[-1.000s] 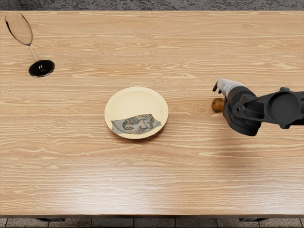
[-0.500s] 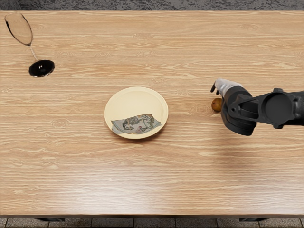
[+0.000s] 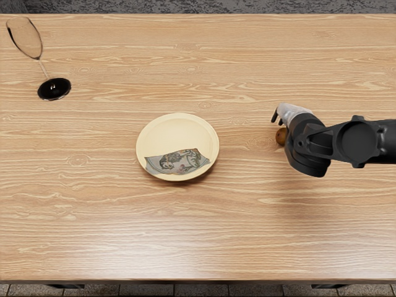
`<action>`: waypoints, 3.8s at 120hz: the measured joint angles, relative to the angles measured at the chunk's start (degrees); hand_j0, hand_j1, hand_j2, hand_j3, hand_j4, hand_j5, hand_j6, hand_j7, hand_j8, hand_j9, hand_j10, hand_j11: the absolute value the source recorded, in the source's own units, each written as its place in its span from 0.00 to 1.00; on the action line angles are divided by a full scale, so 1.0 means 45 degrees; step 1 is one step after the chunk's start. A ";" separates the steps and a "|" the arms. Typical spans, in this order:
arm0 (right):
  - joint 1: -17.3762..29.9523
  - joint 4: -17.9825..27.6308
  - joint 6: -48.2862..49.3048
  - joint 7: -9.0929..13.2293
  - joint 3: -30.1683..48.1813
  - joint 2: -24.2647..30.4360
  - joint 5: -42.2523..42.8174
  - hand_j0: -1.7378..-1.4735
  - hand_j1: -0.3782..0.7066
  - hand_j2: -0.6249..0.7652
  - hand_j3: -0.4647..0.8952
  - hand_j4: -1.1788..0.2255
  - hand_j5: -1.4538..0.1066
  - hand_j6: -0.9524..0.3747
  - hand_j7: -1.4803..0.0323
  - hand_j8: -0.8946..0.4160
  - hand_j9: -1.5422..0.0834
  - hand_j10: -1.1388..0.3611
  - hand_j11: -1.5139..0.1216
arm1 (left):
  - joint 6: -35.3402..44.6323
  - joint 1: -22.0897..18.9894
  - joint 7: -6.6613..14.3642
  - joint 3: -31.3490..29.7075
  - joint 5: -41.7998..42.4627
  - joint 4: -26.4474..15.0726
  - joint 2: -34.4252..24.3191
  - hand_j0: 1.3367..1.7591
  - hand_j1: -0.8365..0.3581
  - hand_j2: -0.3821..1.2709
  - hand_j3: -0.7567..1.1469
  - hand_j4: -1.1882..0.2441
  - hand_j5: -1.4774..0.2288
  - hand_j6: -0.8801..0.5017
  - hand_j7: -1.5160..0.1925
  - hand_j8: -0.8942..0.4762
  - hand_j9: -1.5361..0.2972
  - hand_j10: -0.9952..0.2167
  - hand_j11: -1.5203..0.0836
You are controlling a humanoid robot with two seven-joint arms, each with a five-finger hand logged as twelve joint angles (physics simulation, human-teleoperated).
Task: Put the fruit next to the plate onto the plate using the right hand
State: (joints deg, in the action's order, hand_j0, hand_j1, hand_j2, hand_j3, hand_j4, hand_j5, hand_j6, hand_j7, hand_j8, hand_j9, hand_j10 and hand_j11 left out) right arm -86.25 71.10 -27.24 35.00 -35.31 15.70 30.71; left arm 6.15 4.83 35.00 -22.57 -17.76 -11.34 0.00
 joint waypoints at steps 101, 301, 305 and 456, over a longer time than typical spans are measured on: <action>0.0282 -0.0495 0.0337 0.0001 0.0006 -0.0023 0.0002 0.30 0.55 0.38 0.34 0.50 0.54 0.36 0.57 0.32 0.57 0.47 0.55 | 0.0000 0.0039 0.0000 -0.0003 -0.0002 -0.0019 0.0000 0.76 0.99 0.23 0.40 0.83 0.87 0.64 0.89 0.65 0.84 0.82 0.95; -0.0084 -0.0586 0.1761 -0.0015 0.0872 -0.0013 -0.0554 0.32 0.63 0.61 0.34 0.35 0.32 0.33 0.36 0.34 0.36 0.36 0.34 | 0.0000 0.0019 0.0000 -0.0002 -0.0004 0.0000 0.0000 0.76 0.99 0.23 0.40 0.83 0.87 0.64 0.89 0.65 0.84 0.82 0.95; -0.0099 -0.0537 0.1829 -0.0012 0.0962 0.0055 -0.0551 0.32 0.63 0.60 0.34 0.36 0.31 0.34 0.36 0.34 0.35 0.35 0.33 | 0.0000 0.0019 0.0000 -0.0002 -0.0003 0.0000 0.0000 0.76 0.99 0.23 0.40 0.83 0.87 0.64 0.89 0.65 0.84 0.82 0.95; -0.2840 0.1429 0.3697 -0.0016 0.4063 0.0052 -0.3711 0.31 0.68 0.76 0.34 0.40 0.17 0.39 0.24 0.34 0.23 0.20 0.21 | 0.0000 -0.0059 0.0000 0.0035 -0.0001 0.0000 0.0000 0.76 0.99 0.23 0.40 0.83 0.87 0.64 0.89 0.65 0.84 0.82 0.95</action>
State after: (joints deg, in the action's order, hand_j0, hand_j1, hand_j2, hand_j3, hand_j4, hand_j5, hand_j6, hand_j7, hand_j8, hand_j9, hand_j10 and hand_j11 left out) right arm -99.03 77.53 -10.60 34.93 -17.02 15.94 14.01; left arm 6.15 4.57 35.00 -22.41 -17.76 -11.34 0.00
